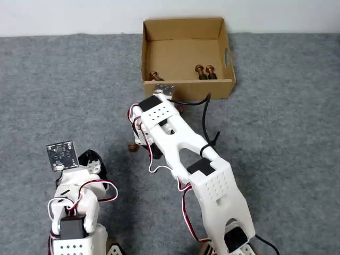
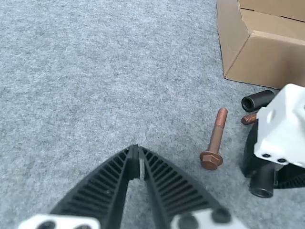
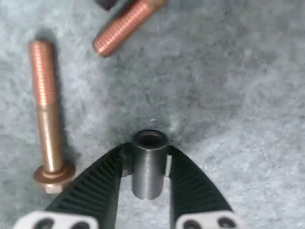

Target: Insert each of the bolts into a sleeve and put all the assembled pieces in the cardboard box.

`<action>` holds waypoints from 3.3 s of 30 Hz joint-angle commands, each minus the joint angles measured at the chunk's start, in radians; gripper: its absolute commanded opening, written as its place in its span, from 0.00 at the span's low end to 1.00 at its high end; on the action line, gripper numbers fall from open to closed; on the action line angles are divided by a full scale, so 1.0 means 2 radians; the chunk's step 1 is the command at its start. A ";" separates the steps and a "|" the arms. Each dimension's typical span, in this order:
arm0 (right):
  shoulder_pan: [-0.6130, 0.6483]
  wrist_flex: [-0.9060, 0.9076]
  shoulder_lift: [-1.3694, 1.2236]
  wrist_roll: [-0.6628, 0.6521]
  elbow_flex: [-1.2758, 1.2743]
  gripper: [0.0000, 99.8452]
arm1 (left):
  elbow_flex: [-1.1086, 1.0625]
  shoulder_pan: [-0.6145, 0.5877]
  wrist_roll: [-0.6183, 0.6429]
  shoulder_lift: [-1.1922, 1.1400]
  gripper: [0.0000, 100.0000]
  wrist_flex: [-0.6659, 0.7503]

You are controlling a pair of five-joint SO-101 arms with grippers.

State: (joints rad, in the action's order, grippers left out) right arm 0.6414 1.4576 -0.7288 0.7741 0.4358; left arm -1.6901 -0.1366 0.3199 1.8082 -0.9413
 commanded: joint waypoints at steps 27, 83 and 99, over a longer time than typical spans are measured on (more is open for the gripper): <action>-0.138 0.164 0.512 -0.085 -0.147 0.01 | 0.003 0.025 0.005 0.003 0.00 0.005; -0.364 0.007 1.271 -0.141 -0.781 0.01 | 0.119 0.151 -0.043 -0.018 0.01 -0.018; -0.364 0.007 1.271 -0.141 -0.785 0.01 | 0.523 0.152 -0.044 -0.585 0.01 -0.018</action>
State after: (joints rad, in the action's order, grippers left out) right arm -0.0767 1.4960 1.8136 0.4964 -1.1400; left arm -0.8324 0.1596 0.2401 0.8186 -0.9966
